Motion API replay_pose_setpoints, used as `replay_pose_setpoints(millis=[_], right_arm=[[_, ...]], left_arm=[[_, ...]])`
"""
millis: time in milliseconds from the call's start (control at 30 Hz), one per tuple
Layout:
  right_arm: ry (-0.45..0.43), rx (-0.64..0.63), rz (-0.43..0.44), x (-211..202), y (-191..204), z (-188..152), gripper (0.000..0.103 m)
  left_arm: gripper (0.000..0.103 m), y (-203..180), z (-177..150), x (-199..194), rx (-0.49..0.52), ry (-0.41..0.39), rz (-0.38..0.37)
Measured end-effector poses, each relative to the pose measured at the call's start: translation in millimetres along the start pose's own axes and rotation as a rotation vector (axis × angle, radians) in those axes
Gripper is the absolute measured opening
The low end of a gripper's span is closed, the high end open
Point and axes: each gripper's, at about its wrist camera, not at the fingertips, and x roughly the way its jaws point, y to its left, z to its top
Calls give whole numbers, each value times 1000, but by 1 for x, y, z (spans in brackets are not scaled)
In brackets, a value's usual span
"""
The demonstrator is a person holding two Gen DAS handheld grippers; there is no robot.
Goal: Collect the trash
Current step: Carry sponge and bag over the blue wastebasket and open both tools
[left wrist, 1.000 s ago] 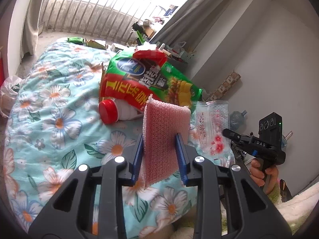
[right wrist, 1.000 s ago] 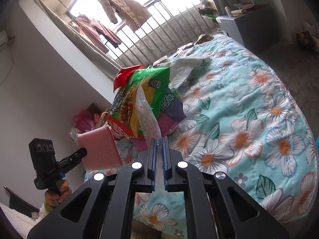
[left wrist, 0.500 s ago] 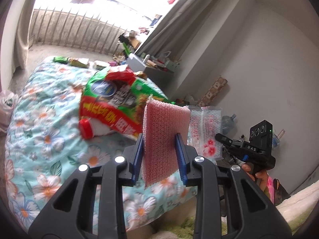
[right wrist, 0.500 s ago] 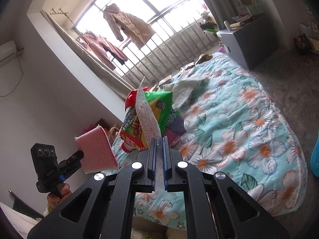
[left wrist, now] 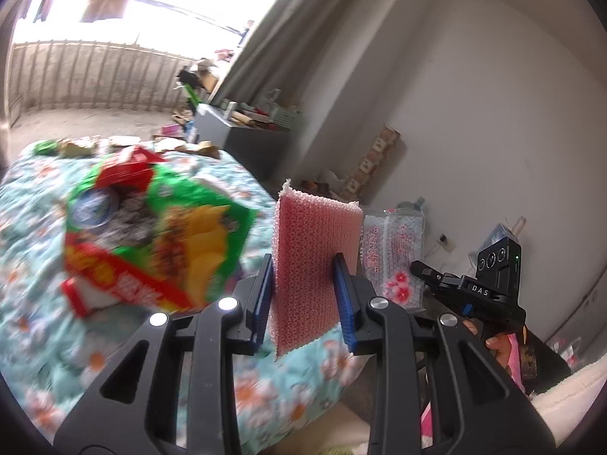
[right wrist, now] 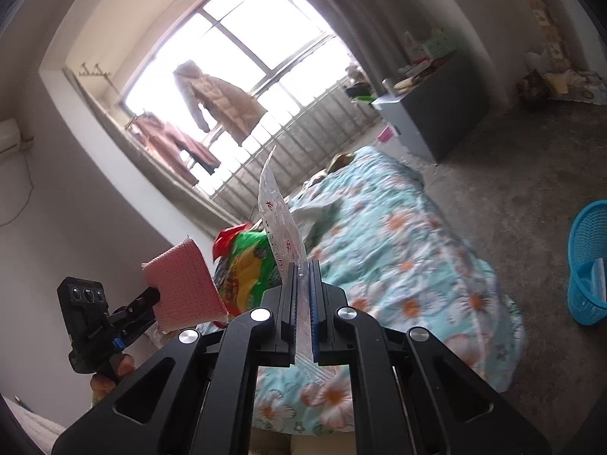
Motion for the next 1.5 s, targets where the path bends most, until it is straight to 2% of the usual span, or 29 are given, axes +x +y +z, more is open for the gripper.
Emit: replay_pose_setpoints(millis=[167, 333, 467, 567, 667, 767, 867, 1033, 1133, 1233, 1267, 1333, 1367, 1400, 1433, 1467, 1500], right_arm=[[-68, 53, -47, -24, -29, 8, 6], [-148, 113, -127, -51, -65, 14, 6], [-215, 156, -225, -74, -97, 19, 6], [-275, 202, -327, -96, -126, 22, 6], [-336, 266, -476, -121, -162, 23, 6], [-356, 355, -598, -135, -199, 20, 6], [-351, 460, -705, -142, -245, 13, 6], [-317, 568, -775, -132, -302, 4, 6], [-291, 613, -804, -118, -334, 6, 6], [-268, 644, -810, -103, -363, 8, 7], [-263, 653, -804, -101, -375, 8, 9], [-227, 665, -802, -87, -401, 8, 10], [-211, 669, -811, -82, -410, 8, 16], [-191, 682, -818, -74, -424, 7, 22], [-176, 694, -815, -70, -435, 4, 41], [-153, 714, -826, -65, -445, 0, 46], [-140, 725, -841, -63, -450, -3, 46]], left_arm=[[28, -31, 13, 49, 65, 56, -34], [28, -69, 25, 111, 115, 131, -89], [28, -106, 30, 163, 180, 188, -137], [28, -141, 30, 208, 223, 253, -167], [28, -179, 25, 259, 283, 332, -181], [29, -217, 11, 312, 361, 416, -179], [29, -250, -11, 373, 418, 516, -150], [29, -279, -55, 458, 484, 644, -121], [29, -288, -75, 502, 502, 693, -83], [31, -289, -92, 534, 513, 704, -41], [34, -289, -95, 544, 511, 699, -27], [48, -287, -99, 563, 514, 690, 11], [58, -287, -100, 569, 518, 682, 28], [62, -287, -101, 572, 519, 671, 49], [62, -285, -100, 575, 511, 658, 67], [63, -284, -99, 578, 499, 656, 74], [63, -282, -98, 579, 487, 657, 76]])
